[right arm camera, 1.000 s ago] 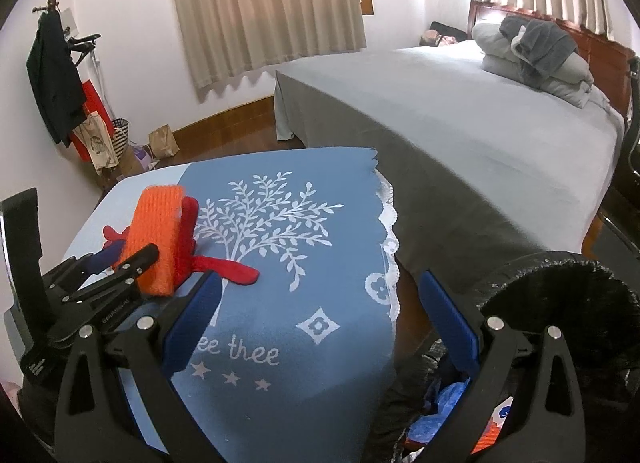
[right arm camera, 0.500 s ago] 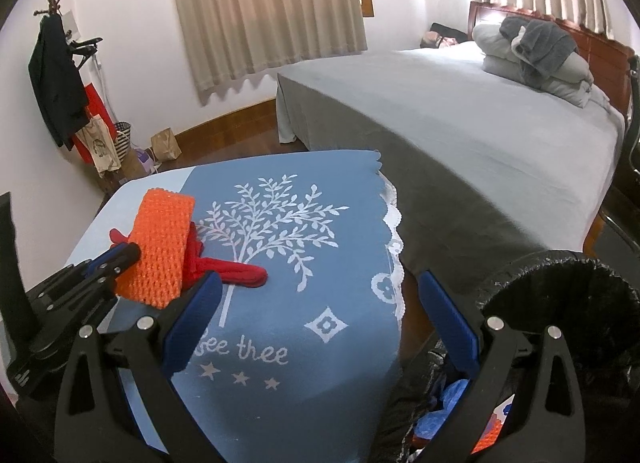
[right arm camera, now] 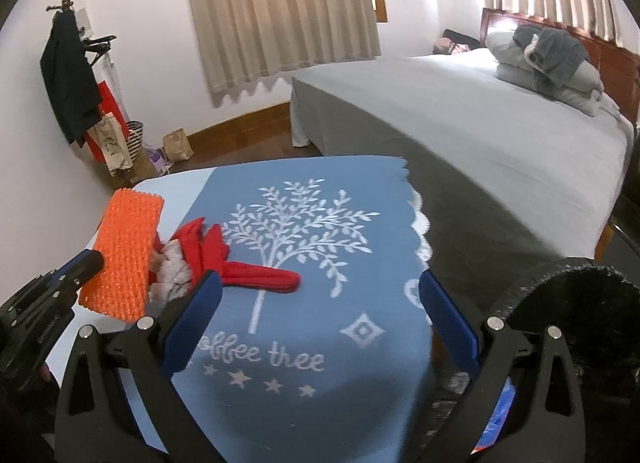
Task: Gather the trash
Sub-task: 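Grasp the orange foam net with the left tool and lift it, then grasp the grey sock with the right tool while the left tool holds the orange net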
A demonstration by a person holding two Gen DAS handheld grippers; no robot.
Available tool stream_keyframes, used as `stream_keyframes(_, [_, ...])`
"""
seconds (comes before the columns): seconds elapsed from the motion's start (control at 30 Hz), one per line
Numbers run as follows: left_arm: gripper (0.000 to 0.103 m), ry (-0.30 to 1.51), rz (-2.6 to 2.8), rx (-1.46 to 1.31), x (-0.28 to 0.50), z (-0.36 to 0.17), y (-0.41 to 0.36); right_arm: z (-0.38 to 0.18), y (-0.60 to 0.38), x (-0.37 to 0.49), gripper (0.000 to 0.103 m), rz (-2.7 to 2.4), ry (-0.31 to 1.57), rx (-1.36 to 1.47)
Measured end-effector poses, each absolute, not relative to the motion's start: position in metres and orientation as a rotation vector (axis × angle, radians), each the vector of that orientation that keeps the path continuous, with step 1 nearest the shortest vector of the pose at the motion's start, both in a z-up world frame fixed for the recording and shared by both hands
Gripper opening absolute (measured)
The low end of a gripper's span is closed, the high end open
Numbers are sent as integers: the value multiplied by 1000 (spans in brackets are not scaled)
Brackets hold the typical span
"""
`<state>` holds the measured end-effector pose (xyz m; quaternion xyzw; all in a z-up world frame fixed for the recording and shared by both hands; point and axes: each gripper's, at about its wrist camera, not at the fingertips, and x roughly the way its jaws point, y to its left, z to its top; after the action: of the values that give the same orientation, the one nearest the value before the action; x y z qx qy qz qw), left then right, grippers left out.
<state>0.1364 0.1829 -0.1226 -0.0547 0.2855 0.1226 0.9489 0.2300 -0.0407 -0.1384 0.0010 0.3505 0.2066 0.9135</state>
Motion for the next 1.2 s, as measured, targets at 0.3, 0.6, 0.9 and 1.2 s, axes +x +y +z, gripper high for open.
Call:
stream_keyframes(0.3, [12, 575, 331, -109, 116, -123, 219, -144, 6, 225, 96, 496, 720, -37])
stream_keyframes(0.6, [12, 599, 372, -129, 102, -136, 246, -156, 52, 220, 93, 555, 735, -76])
stream_keyframes(0.9, [12, 621, 396, -147, 95, -148, 267, -168, 90, 224, 80, 600, 774, -96])
stream_keyframes(1.2, [12, 615, 400, -159, 91, -148, 271, -181, 118, 230, 64, 613, 817, -145])
